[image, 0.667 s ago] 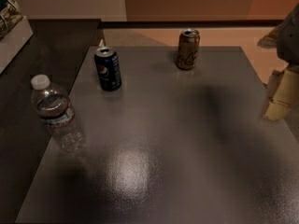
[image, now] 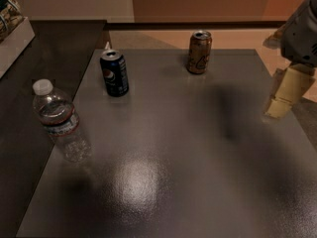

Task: Move orange can near pepsi can

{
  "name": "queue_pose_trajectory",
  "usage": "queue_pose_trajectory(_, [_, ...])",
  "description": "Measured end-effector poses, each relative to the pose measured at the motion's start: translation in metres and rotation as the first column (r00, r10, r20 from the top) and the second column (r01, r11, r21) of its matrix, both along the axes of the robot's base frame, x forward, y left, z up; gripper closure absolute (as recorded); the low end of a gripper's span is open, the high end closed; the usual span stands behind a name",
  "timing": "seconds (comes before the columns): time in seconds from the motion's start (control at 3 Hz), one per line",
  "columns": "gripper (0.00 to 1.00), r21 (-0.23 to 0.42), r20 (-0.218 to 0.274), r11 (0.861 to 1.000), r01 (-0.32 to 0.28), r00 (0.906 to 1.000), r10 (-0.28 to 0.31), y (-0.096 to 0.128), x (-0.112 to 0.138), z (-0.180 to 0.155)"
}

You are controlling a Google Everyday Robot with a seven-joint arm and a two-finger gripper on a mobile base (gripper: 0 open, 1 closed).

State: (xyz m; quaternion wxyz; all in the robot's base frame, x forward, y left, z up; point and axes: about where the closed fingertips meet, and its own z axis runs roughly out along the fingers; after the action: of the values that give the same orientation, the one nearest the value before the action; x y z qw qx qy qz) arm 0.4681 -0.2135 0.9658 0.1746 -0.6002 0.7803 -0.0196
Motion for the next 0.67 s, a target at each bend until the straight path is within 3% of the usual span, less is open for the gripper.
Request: queue_pose_trajectory(0.67, [0.0,0.115,0.037,0.993,0.04,0.9983,-0.045,0.01,0.084,-0.027])
